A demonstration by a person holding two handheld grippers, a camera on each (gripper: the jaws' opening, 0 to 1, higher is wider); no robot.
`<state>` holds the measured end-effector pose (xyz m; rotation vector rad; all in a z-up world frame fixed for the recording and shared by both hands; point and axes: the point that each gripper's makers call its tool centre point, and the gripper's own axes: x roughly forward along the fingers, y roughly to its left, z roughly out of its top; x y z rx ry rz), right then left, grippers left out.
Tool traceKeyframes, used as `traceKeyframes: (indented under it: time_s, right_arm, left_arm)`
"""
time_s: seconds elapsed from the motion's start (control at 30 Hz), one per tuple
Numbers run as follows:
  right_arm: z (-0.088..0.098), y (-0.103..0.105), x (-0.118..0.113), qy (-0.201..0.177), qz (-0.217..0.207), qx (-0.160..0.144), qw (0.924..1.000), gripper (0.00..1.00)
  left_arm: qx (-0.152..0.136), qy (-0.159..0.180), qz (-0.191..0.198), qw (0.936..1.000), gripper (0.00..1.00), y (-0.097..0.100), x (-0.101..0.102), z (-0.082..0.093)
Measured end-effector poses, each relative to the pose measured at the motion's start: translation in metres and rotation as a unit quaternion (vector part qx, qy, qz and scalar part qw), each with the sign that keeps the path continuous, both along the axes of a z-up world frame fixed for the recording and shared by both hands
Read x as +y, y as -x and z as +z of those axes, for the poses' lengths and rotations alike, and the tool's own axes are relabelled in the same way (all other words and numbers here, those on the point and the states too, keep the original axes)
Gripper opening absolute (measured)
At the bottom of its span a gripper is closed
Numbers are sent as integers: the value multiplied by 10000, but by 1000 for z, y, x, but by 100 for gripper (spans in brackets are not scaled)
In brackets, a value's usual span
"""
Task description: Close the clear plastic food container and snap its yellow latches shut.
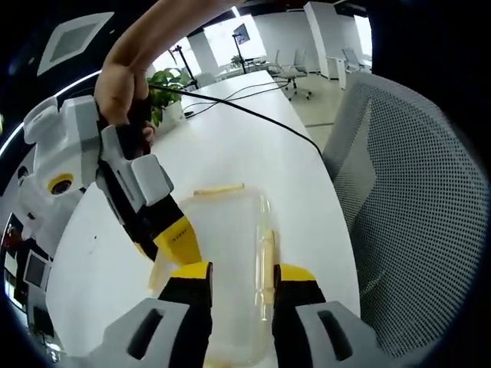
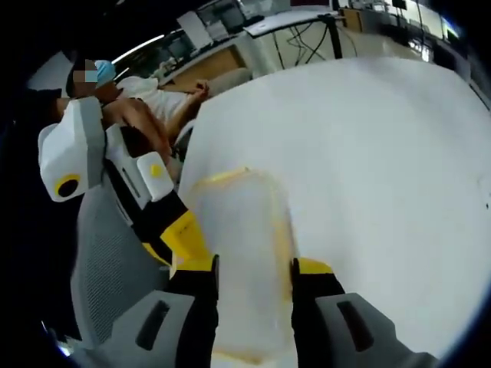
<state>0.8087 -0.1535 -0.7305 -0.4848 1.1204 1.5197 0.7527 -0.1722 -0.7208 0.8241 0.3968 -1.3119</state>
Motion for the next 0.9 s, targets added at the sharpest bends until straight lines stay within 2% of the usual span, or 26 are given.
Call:
traceKeyframes:
  time_s: [0.17,0.53,0.9]
  right_arm:
    - [1,-2,0,-77,-30,-81,9999,34]
    - [5,-1,4,-115,354,-491,9981,33]
    - [3,-5,6,17,41,-267,9996,28]
  left_arm:
    - [-16,37,-37,10000,24,1,-1,1]
    - [-2,67,-5,10000,24,0,0,2]
    - [35,-15,-5,10000,22,0,0,1]
